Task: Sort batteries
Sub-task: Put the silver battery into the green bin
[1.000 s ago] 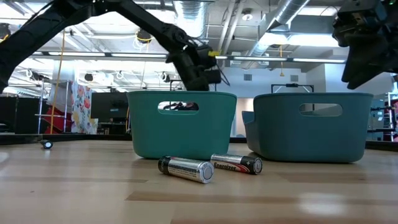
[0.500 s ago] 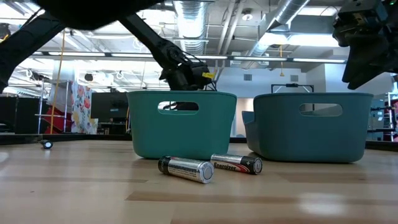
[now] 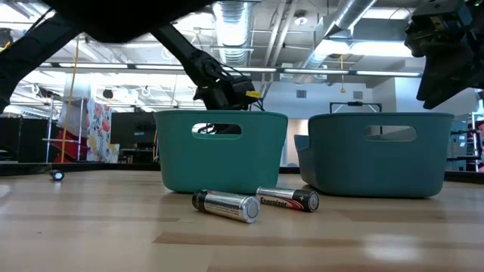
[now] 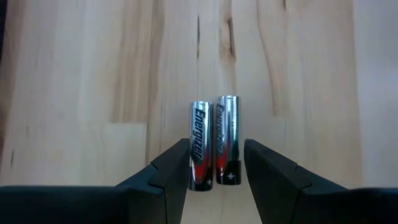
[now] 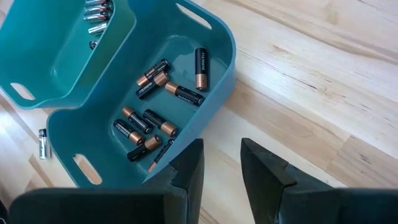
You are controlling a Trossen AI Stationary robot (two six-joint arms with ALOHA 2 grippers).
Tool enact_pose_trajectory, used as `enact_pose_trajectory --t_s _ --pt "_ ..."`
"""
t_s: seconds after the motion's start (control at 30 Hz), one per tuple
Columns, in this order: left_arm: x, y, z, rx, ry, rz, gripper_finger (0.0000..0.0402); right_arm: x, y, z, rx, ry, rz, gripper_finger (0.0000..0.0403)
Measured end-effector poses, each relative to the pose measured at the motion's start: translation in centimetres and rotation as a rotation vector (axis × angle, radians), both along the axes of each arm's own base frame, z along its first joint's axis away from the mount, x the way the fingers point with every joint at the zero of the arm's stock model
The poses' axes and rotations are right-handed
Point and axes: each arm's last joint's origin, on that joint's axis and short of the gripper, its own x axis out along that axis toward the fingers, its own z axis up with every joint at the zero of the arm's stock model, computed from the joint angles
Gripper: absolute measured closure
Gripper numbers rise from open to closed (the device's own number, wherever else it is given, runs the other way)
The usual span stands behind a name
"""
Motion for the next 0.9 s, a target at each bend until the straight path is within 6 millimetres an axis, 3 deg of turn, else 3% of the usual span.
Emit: enact_pose_trajectory --t_s 0.43,0.9 --pt "0.2 0.4 0.6 0.012 -0.030 0.014 0.0256 0.0 0.0 0.0 0.000 0.000 0.000 0.0280" --pt "-0.6 -0.1 -1.6 -0.003 -0.023 0.039 0.0256 0.0 0.0 0.0 0.000 0.000 0.000 0.0280"
